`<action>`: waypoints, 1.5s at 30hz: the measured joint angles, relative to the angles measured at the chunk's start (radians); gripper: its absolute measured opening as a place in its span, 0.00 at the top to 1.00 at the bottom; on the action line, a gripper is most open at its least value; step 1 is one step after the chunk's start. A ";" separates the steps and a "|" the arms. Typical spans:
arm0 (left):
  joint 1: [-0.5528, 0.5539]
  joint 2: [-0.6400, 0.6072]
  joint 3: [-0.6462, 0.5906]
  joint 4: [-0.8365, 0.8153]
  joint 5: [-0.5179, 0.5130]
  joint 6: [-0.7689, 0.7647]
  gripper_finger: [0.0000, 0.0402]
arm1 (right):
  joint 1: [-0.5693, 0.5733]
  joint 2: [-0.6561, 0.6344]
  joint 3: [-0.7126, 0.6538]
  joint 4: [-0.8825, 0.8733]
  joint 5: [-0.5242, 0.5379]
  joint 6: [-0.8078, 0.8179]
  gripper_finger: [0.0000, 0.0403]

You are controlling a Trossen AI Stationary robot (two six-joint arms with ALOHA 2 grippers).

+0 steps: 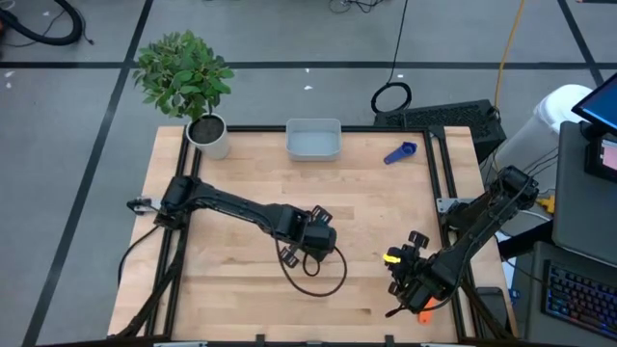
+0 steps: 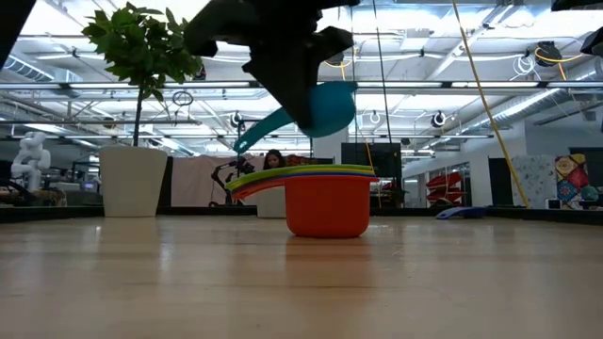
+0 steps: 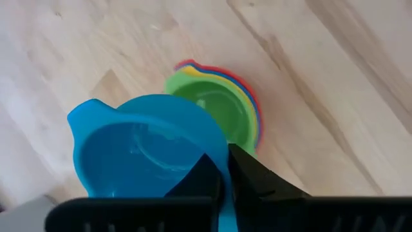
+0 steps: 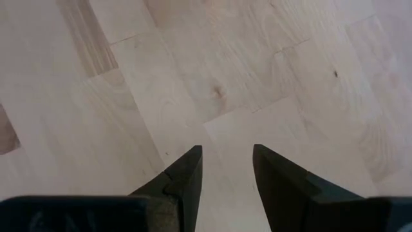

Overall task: Nest measuring cups in basket
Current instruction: Stack the light blue measuring cup on top of the green measuring cup

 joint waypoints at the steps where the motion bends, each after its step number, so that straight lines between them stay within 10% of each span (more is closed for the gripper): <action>1: 0.004 0.000 0.000 -0.005 0.014 -0.001 0.97 | 0.000 0.000 0.000 0.001 0.000 0.000 0.67; 45: 0.020 0.059 0.004 0.006 0.084 -0.054 0.84 | 0.000 0.000 0.000 0.029 0.005 -0.019 0.67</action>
